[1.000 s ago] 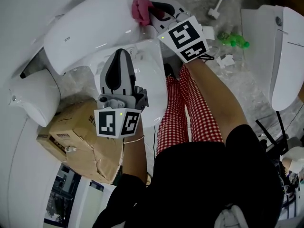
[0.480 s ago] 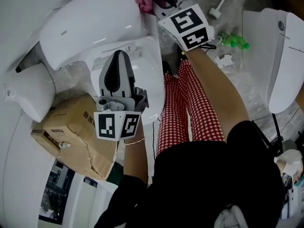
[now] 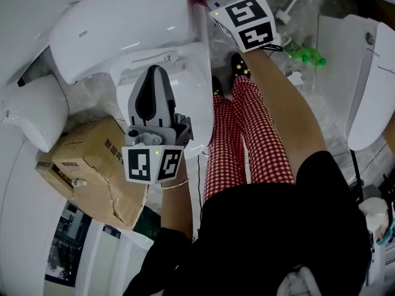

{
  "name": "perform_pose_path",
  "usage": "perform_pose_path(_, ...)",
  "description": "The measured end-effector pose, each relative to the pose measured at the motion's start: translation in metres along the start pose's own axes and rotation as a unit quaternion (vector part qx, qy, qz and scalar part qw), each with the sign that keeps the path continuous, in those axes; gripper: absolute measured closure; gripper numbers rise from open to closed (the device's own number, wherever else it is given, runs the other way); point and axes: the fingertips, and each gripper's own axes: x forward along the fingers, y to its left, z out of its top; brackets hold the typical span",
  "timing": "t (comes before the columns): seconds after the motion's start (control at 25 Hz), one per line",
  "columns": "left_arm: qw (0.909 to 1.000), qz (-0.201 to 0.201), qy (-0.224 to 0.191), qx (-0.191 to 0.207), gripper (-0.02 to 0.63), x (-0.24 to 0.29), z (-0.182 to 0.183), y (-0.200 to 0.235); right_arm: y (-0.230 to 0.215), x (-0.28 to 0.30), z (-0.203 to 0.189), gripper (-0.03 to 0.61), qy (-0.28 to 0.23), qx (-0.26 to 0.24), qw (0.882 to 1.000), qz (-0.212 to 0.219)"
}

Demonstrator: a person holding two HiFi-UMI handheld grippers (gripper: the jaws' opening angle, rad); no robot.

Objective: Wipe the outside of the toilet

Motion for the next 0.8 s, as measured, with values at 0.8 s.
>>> perform_pose_path(0.8,1.0000,0.000,0.008,0.001,0.603,-0.003,-0.008,-0.001,-0.017,-0.056,0.016,0.518,-0.104,0.002,0.994,-0.044)
